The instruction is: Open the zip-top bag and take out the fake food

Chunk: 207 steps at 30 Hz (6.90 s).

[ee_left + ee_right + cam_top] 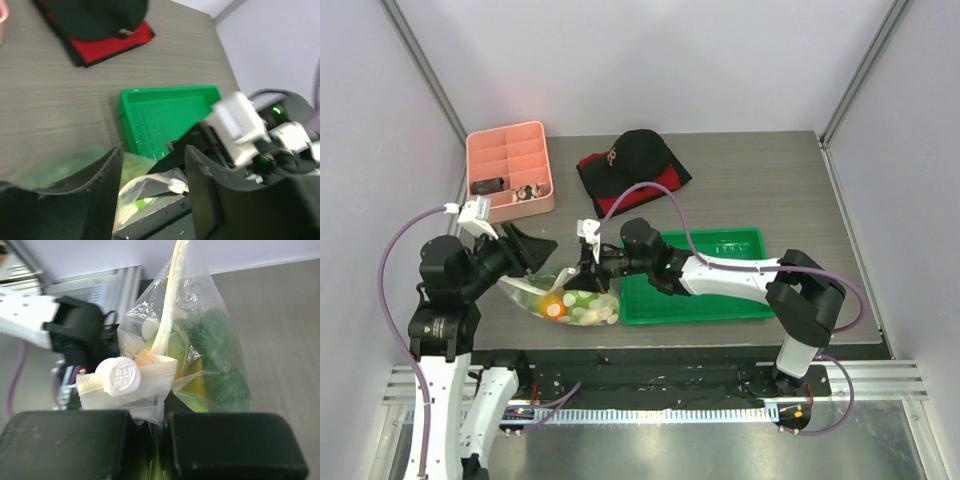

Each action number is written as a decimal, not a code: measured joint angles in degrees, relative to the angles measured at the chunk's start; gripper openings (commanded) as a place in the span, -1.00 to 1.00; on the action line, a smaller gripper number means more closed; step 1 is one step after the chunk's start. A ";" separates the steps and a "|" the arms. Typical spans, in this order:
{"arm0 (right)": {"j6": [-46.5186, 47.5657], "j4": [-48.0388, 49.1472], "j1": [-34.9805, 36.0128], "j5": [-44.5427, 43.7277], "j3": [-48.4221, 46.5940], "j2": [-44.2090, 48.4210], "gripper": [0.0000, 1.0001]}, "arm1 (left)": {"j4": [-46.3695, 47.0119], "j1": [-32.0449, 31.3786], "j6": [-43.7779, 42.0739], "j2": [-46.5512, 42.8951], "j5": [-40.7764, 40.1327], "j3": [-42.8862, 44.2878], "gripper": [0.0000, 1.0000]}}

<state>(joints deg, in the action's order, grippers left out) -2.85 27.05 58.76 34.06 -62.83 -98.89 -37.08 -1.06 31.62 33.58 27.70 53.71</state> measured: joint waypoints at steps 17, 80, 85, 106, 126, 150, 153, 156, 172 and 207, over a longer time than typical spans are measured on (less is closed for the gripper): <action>-6.36 -1.51 -3.87 12.13 -3.32 -3.26 -0.86 | -21.75 -0.11 16.20 -6.01 -38.93 8.15 0.49; -11.39 -5.11 -2.19 -2.25 4.46 8.11 -0.97 | -3.89 -0.11 15.78 -16.35 -24.96 -2.14 -0.07; -10.80 -6.54 -3.50 4.81 2.27 7.61 -0.97 | 9.46 -0.11 13.29 -6.45 -1.49 -6.29 -0.17; -32.33 4.59 -10.71 24.09 -6.58 -5.20 -0.97 | -11.13 -0.94 -18.82 3.89 9.42 5.16 -0.24; -59.71 31.41 -10.78 34.67 -12.22 -12.92 -0.97 | -3.93 -1.18 -20.22 6.12 12.09 -1.81 0.13; -23.85 -12.61 -10.84 23.71 -16.90 -8.28 -0.97 | 8.17 -1.25 11.10 -6.45 0.70 -7.58 0.48; -22.01 -14.25 -10.73 24.39 -17.44 -8.26 -0.97 | 9.92 -1.25 10.32 -4.68 2.47 -8.33 0.66; -20.72 -15.87 -10.54 24.94 -17.77 -8.26 -0.97 | 13.31 -1.25 10.27 -0.96 4.74 -9.46 0.69; -11.76 -22.93 -9.01 19.67 -18.60 -5.68 -0.97 | 14.97 -1.25 20.48 3.74 3.39 -11.80 0.43; 4.11 -35.19 2.16 -16.57 -20.28 -0.07 -0.97 | -22.38 -1.44 49.20 13.84 -15.76 8.33 0.19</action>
<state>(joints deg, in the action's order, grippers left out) 1.26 -8.14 60.93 17.50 -83.11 -98.96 -59.46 -2.50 80.82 47.42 11.94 62.04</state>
